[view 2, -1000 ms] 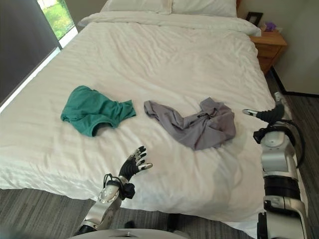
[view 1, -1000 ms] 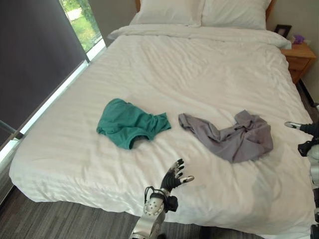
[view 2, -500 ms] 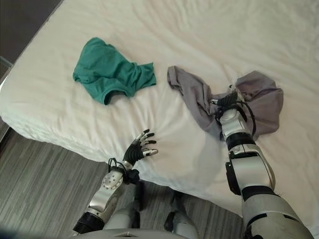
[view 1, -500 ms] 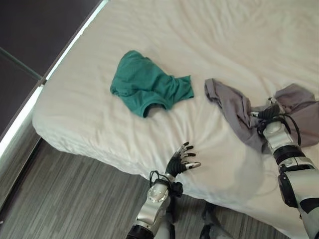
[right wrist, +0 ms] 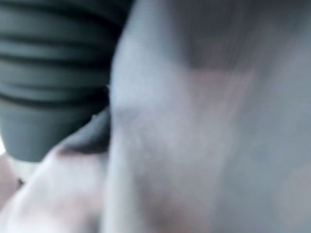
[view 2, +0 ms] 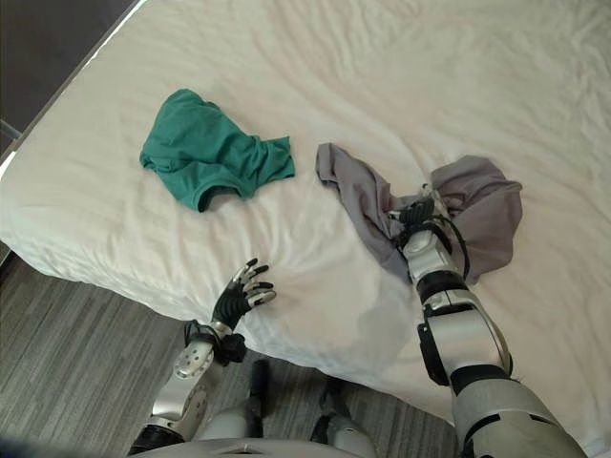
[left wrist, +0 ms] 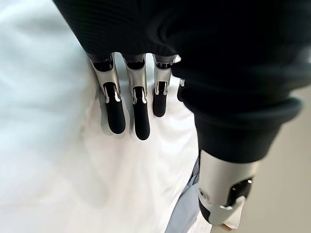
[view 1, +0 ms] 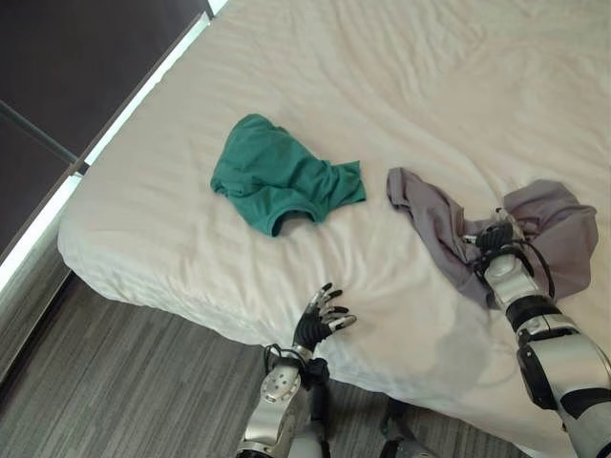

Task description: Pick up bed clothes into laundry basket.

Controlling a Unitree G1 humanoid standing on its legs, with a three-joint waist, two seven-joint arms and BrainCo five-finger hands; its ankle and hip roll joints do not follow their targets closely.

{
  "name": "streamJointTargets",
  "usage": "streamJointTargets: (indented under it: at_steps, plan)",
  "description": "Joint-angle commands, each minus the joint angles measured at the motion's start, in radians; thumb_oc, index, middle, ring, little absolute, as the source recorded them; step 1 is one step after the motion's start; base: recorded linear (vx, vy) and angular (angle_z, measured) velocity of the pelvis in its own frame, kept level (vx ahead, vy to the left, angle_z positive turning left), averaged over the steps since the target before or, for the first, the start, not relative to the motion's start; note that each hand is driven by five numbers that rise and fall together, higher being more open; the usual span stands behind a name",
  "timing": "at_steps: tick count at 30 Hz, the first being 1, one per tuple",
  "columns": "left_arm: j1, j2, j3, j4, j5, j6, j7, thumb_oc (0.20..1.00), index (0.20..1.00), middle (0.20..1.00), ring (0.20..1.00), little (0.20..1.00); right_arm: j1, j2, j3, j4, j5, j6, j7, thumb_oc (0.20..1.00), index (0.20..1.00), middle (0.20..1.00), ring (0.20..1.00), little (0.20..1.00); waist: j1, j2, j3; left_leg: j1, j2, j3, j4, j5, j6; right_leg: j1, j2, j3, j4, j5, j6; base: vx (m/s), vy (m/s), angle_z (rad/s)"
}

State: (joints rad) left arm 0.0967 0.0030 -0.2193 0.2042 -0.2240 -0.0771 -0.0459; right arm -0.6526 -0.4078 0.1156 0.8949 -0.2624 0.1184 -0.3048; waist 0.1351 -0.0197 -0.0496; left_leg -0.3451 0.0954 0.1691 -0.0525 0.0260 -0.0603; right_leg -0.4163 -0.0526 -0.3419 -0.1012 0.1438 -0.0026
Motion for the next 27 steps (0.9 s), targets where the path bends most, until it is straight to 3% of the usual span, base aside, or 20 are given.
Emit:
streamJointTargets:
  at_steps: [1,4,11,13,14,16,17,18,24,27]
  plan:
    - [-0.018,-0.016,-0.042,-0.028,-0.006,-0.033,0.005,1.000,1.000,1.000,1.000,1.000,0.128,0.064,-0.024,0.034,-0.009,0.059,0.085,1.000,1.000,1.000,1.000,1.000,0.003,-0.004,-0.035,-0.039,0.070,0.032,-0.035,0.161,-0.085,0.120,-0.029,-0.042,0.014,-0.073,0.047,0.02,-0.026,-0.24]
    - [-0.012,-0.017,-0.053,-0.005,-0.001,-0.033,0.000,1.000,1.000,1.000,1.000,1.000,0.260,0.034,-0.052,-0.031,-0.029,0.072,0.108,1.000,1.000,1.000,1.000,1.000,-0.010,-0.007,-0.051,0.013,0.061,0.050,-0.035,0.136,-0.074,0.158,-0.030,-0.032,0.014,-0.078,0.045,0.07,-0.035,-0.17]
    - [0.006,-0.020,-0.062,0.003,0.002,-0.029,-0.008,1.000,1.000,1.000,1.000,1.000,0.313,0.013,-0.077,-0.075,-0.041,0.092,0.127,1.000,1.000,1.000,1.000,1.000,-0.019,-0.004,-0.054,0.058,0.060,0.059,-0.035,0.122,-0.072,0.189,-0.026,-0.023,0.014,-0.079,0.043,0.03,-0.029,-0.01]
    - [0.008,-0.015,-0.052,0.003,0.003,-0.025,-0.007,1.000,1.000,1.000,1.000,1.000,0.351,0.019,-0.101,-0.177,-0.058,0.149,0.163,1.000,1.000,1.000,1.000,1.000,-0.029,-0.005,-0.049,0.061,0.062,0.063,-0.035,0.121,-0.071,0.188,-0.023,-0.016,0.014,-0.075,0.042,0.00,-0.021,-0.02]
    - [0.014,-0.011,-0.046,-0.005,0.001,-0.016,-0.011,1.000,1.000,1.000,1.000,1.000,0.401,0.040,-0.134,-0.259,-0.073,0.209,0.210,1.000,1.000,1.000,1.000,1.000,-0.037,-0.006,-0.047,0.059,0.064,0.062,-0.035,0.120,-0.071,0.184,-0.025,-0.014,0.014,-0.073,0.042,0.00,-0.042,-0.04]
    - [0.017,-0.007,-0.039,-0.009,0.000,-0.011,-0.015,1.000,1.000,1.000,1.000,1.000,0.453,0.068,-0.166,-0.315,-0.079,0.246,0.260,1.000,1.000,1.000,1.000,1.000,-0.043,-0.006,-0.045,0.055,0.066,0.060,-0.035,0.119,-0.071,0.179,-0.025,-0.014,0.014,-0.070,0.043,0.00,-0.033,-0.05]
    - [0.015,0.001,-0.036,-0.011,0.006,-0.007,-0.013,1.000,1.000,1.000,1.000,1.000,0.462,0.075,-0.171,-0.323,-0.079,0.270,0.288,0.316,0.316,0.316,0.316,0.316,-0.043,-0.007,-0.045,0.051,0.068,0.059,-0.035,0.121,-0.071,0.176,-0.026,-0.015,0.014,-0.069,0.044,-0.01,-0.023,-0.05]
    - [0.014,0.008,-0.028,-0.016,0.013,-0.002,-0.008,1.000,1.000,1.000,1.000,1.000,0.486,0.082,-0.181,-0.354,-0.085,0.281,0.331,0.200,0.200,0.200,0.200,0.200,-0.045,-0.007,-0.043,0.047,0.068,0.058,-0.035,0.121,-0.071,0.173,-0.026,-0.014,0.014,-0.068,0.044,-0.01,-0.024,-0.04]
    - [-0.021,0.046,0.056,-0.061,0.068,0.048,0.064,1.000,1.000,1.000,1.000,1.000,0.634,0.096,-0.241,-0.483,-0.075,0.305,0.436,0.200,0.200,0.200,0.200,0.200,-0.042,-0.005,-0.049,0.034,0.065,0.047,-0.035,0.126,-0.074,0.160,-0.030,-0.016,0.014,-0.064,0.043,0.00,-0.010,0.01]
    - [-0.109,0.112,0.140,-0.115,0.150,0.092,0.111,1.000,1.000,1.000,1.000,1.000,0.692,0.102,-0.278,-0.515,-0.051,0.293,0.458,0.200,0.200,0.200,0.200,0.200,-0.038,0.006,-0.061,0.052,0.056,0.047,-0.035,0.121,-0.069,0.174,-0.033,-0.008,0.014,-0.068,0.041,0.04,-0.005,0.05]
